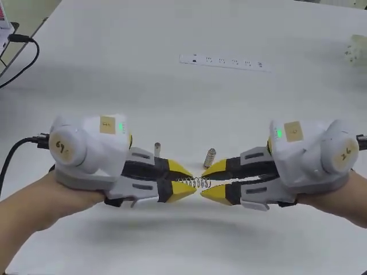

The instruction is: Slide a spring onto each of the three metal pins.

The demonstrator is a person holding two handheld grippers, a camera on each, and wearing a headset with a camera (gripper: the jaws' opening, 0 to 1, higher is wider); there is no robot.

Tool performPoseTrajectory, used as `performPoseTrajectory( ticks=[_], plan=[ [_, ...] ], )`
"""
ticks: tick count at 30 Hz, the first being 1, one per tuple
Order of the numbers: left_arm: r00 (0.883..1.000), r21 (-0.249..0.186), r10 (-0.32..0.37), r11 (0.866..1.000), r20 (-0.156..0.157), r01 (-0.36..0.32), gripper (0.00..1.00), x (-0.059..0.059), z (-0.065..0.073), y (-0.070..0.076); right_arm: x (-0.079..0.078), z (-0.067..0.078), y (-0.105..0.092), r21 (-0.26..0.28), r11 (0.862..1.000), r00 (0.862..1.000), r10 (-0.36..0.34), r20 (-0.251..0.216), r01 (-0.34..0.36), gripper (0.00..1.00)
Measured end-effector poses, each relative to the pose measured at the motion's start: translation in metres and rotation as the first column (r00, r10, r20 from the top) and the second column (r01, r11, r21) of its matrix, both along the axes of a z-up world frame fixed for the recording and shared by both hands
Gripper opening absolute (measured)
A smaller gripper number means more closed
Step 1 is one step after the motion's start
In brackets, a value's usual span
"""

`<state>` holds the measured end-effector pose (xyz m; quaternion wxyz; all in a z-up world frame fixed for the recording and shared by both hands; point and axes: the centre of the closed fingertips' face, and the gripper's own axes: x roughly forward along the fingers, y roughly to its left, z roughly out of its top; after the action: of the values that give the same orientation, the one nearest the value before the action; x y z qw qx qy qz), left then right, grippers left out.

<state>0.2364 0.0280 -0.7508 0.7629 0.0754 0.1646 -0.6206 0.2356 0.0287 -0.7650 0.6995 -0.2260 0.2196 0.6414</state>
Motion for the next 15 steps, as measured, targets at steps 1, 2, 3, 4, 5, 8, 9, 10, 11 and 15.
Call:
performPoseTrajectory(
  ticks=[1, 2, 3, 4, 5, 8, 9, 10, 11, 15],
  plan=[
    [1.0, -0.001, -0.001, 1.0, 0.0, 0.001, 0.02, 0.0, 0.0, 0.0, 0.001, 0.0, -0.001, 0.001, 1.0, 1.0, -0.002, 0.004, 0.002, 0.12],
    [1.0, -0.003, -0.001, 1.0, 0.001, 0.001, 0.02, 0.0, 0.001, 0.0, 0.001, 0.0, -0.002, 0.004, 1.0, 1.0, -0.003, 0.006, 0.003, 0.1],
    [1.0, -0.004, -0.003, 1.0, -0.001, 0.003, 0.02, 0.0, 0.002, 0.0, 0.002, 0.001, -0.002, 0.012, 1.0, 1.0, -0.006, 0.005, 0.006, 0.1],
    [1.0, -0.005, -0.003, 1.0, -0.002, 0.003, 0.02, 0.0, 0.002, -0.001, 0.003, 0.002, -0.002, 0.024, 1.0, 1.0, -0.016, -0.01, 0.016, 0.1],
    [1.0, -0.007, -0.003, 1.0, -0.003, 0.003, 0.02, 0.0, 0.002, -0.001, 0.003, 0.003, -0.001, 0.035, 0.999, 0.999, -0.022, -0.023, 0.023, 0.1],
    [1.0, -0.018, -0.002, 1.0, -0.008, 0.002, 0.02, 0.001, 0.004, -0.001, 0.005, 0.007, -0.002, 0.064, 0.997, 0.999, -0.035, -0.042, 0.038, 0.09],
    [1.0, -0.022, -0.002, 1.0, -0.008, 0.002, 0.02, 0.001, 0.005, -0.001, 0.004, 0.008, -0.001, 0.076, 0.996, 0.998, -0.038, -0.055, 0.042, 0.09],
    [1.0, -0.024, -0.002, 1.0, -0.01, 0.002, 0.02, 0.002, 0.005, -0.001, 0.004, 0.008, -0.001, 0.086, 0.995, 0.997, -0.043, -0.071, 0.049, 0.09],
    [1.0, -0.027, -0.001, 1.0, -0.013, 0.001, 0.02, 0.002, 0.006, -0.001, 0.005, 0.009, -0.002, 0.093, 0.994, 0.996, -0.046, -0.076, 0.053, 0.09],
    [1.0, -0.034, -0.001, 0.999, -0.018, 0.0, 0.02, 0.002, 0.006, -0.001, 0.006, 0.011, -0.002, 0.132, 0.988, 0.99, -0.063, -0.125, 0.079, 0.08]
  ],
)
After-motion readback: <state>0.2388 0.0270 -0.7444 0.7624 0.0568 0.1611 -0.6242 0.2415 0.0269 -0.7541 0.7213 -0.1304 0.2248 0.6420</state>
